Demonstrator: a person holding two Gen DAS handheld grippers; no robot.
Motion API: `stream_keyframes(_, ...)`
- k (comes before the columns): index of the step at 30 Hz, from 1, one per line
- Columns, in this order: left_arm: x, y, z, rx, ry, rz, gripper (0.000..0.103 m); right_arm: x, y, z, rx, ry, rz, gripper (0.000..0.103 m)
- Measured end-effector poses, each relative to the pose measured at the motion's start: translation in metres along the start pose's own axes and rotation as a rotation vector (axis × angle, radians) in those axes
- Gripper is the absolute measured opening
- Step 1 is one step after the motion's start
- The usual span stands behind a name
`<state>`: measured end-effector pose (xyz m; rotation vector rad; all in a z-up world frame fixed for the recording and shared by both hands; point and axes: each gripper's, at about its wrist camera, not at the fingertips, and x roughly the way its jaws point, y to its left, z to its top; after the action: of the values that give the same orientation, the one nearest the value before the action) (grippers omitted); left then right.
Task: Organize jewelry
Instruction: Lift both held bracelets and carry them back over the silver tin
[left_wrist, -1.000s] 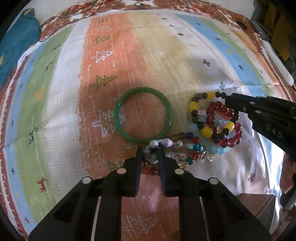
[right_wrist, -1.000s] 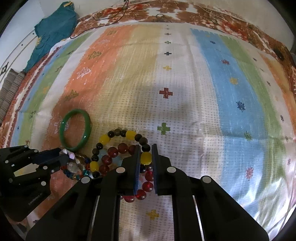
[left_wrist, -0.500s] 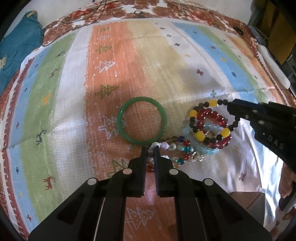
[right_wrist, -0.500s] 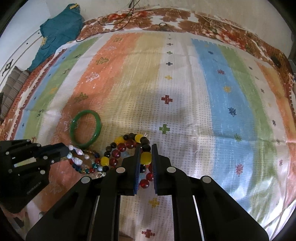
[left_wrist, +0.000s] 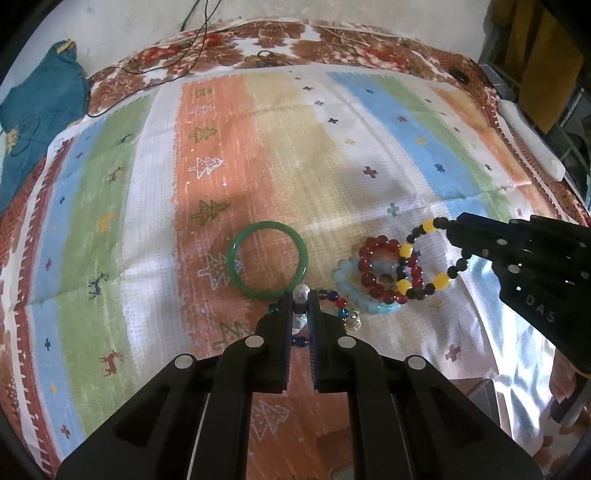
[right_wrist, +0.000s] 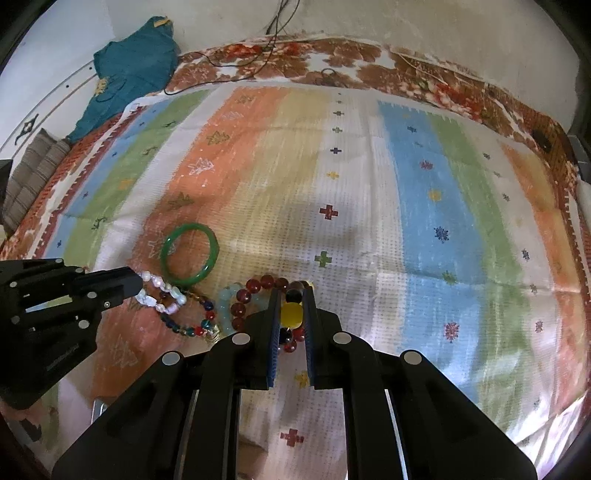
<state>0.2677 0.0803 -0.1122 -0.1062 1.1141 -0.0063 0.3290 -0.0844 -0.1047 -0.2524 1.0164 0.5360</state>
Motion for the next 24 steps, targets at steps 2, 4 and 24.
stream_keyframes(2,-0.003,0.0,-0.001,0.0,-0.003,0.003,0.007,-0.005,0.0,-0.002,-0.019,-0.008,-0.022,0.013)
stream_keyframes(4,-0.007,-0.001,-0.002,-0.001,-0.006,0.001,0.007,-0.009,0.0,-0.004,-0.023,-0.01,-0.026,0.013)
stream_keyframes(24,-0.06,-0.013,-0.014,-0.004,-0.12,0.004,0.007,-0.056,0.002,-0.023,-0.052,-0.085,-0.006,0.013)
